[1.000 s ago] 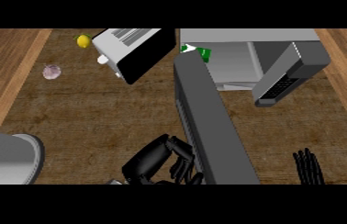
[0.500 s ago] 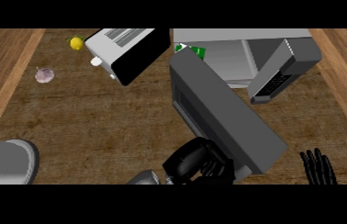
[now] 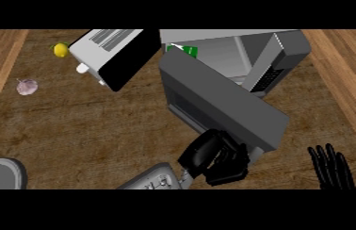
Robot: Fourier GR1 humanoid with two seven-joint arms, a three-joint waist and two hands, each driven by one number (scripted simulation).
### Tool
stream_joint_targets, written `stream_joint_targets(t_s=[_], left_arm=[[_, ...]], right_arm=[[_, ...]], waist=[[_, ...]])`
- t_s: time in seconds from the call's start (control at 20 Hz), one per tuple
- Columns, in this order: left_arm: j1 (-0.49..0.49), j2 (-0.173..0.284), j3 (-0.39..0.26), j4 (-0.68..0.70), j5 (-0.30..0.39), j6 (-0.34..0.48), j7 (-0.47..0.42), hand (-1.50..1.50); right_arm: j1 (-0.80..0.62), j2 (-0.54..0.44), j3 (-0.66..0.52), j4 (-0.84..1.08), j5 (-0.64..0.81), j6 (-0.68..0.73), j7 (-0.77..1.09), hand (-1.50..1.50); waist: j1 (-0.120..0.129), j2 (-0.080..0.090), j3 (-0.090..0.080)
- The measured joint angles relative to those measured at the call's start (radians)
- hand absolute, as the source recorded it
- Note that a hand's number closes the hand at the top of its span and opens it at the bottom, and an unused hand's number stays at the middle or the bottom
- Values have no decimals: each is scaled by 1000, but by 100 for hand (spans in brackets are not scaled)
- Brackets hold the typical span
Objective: Pick up the milk, place it into the microwave and close the microwave
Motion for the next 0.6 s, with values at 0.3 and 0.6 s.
stream_joint_targets(t_s=[0.3, 0.6], left_arm=[[-64, 5, 15, 71, 133, 106, -77, 150], [-146, 1, 65, 145, 224, 209, -138, 150]], right_arm=[[9, -37, 22, -100, -37, 16, 46, -150], [22, -67, 45, -175, -83, 43, 94, -150]], waist=[[-55, 15, 0], [-93, 26, 0]])
